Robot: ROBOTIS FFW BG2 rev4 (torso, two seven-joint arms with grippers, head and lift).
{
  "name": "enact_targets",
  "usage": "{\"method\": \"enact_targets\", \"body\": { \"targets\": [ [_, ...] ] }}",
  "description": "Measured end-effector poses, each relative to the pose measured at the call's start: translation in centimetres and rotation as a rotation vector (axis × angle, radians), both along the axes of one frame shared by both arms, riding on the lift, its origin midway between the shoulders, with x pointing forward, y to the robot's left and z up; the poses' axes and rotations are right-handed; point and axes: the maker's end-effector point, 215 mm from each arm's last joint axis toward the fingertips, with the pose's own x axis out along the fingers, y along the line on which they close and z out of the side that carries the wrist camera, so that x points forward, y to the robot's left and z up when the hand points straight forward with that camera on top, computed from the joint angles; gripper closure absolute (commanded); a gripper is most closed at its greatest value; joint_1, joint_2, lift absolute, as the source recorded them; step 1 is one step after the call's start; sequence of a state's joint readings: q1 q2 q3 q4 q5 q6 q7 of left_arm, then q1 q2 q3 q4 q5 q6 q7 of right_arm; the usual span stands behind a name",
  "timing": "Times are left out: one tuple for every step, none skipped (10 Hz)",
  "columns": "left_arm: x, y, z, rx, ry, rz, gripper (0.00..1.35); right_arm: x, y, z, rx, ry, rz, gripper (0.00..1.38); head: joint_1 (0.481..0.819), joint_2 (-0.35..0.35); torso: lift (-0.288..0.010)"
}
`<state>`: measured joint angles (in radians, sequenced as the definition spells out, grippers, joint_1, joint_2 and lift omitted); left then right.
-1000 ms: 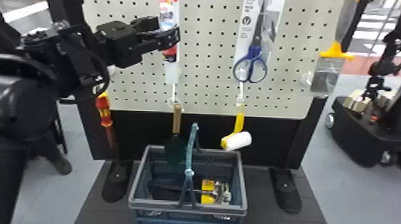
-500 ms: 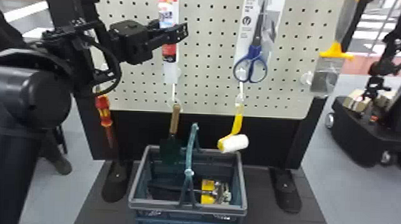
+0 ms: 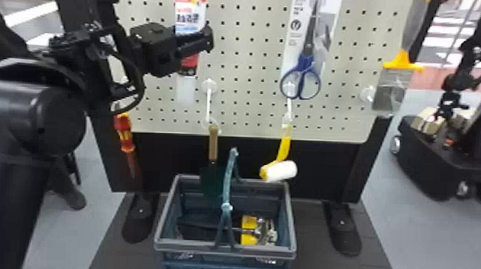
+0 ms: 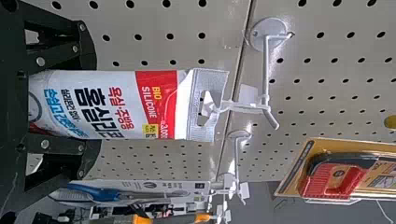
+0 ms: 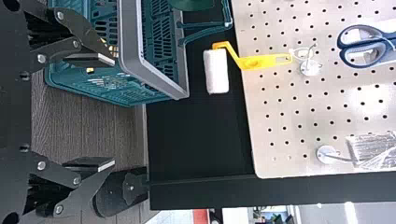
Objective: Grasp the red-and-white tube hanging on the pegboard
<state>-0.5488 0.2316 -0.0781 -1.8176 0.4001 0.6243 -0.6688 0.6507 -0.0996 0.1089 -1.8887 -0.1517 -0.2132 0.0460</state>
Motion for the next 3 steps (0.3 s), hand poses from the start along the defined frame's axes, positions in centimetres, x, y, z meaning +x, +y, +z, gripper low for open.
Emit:
{"method": "enact_targets", "body": {
  "targets": [
    [-0.02,0.04,-0.13,-0.002,0.003,0.0,1.22,-0.02,0.0,-0.02,0.0,0.0,0.0,0.51,0.549,0.0,-0.1],
    [-0.03,0.06,-0.23,-0.004,0.005,0.0,1.22,-0.02,0.0,-0.02,0.0,0.001,0.0,0.51,0.549,0.0,-0.1],
    [-0.03,0.08,-0.24,-0.005,0.005,0.0,1.22,-0.04,0.0,-0.04,0.0,0.001,0.0,0.51,0.549,0.0,-0.1]
  ]
}}
